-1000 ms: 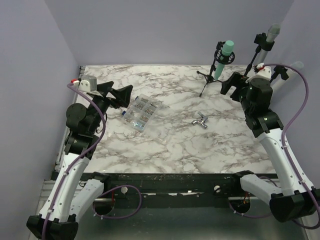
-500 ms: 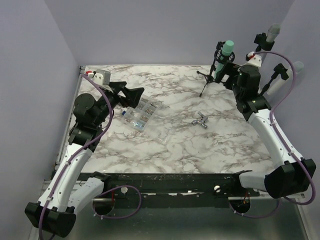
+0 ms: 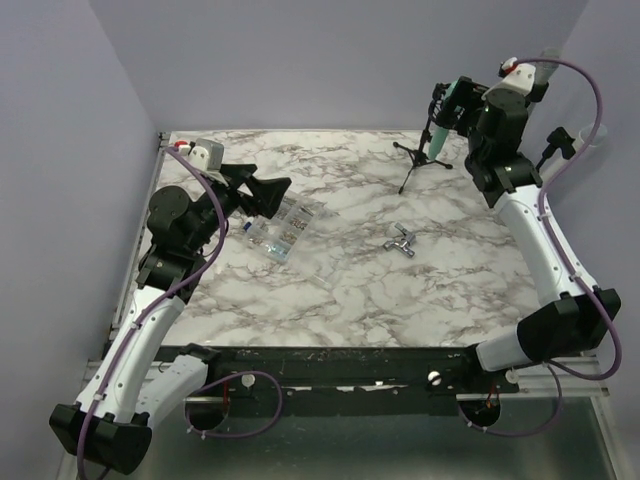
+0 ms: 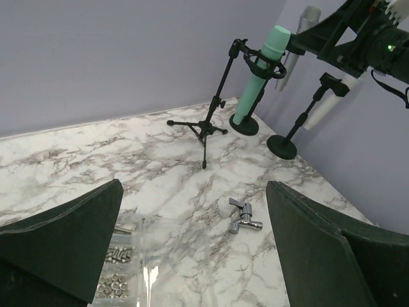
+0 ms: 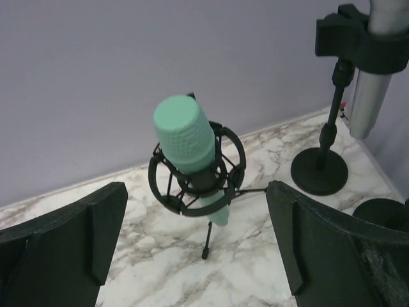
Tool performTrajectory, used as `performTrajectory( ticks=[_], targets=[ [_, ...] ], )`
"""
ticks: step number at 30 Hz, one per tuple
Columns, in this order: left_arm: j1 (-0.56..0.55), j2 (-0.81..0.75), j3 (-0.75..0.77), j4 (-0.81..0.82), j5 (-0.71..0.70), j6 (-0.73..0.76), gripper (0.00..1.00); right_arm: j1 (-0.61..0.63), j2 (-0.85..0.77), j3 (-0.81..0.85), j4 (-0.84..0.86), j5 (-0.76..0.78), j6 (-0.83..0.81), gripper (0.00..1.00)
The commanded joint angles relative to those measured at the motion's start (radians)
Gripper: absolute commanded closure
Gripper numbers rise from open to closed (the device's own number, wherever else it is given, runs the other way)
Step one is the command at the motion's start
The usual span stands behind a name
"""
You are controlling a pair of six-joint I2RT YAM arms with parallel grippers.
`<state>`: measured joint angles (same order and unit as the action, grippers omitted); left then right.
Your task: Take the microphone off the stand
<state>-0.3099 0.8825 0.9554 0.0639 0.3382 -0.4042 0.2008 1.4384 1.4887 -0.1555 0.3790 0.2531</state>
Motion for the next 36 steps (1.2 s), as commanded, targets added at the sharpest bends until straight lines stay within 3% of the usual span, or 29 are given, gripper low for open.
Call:
performTrajectory(
  ticks=[1,9,28,36],
  targets=[
    [-0.005,-0.017,0.016,0.008,0.029,0.004,0.01,-0.006,0.066,0.096,0.035,0.046,-0.058,0.0],
    [-0.009,-0.019,0.012,0.006,0.017,0.017,0.01,-0.006,0.194,0.206,0.03,0.057,-0.113,0.02],
    [-0.026,-0.004,0.008,-0.002,-0.006,0.044,0.01,-0.006,0.329,0.258,0.016,0.069,-0.183,0.27],
    [-0.032,0.0,0.009,-0.006,-0.011,0.047,0.01,-0.006,0.328,0.272,0.016,0.061,-0.196,0.47]
  ],
)
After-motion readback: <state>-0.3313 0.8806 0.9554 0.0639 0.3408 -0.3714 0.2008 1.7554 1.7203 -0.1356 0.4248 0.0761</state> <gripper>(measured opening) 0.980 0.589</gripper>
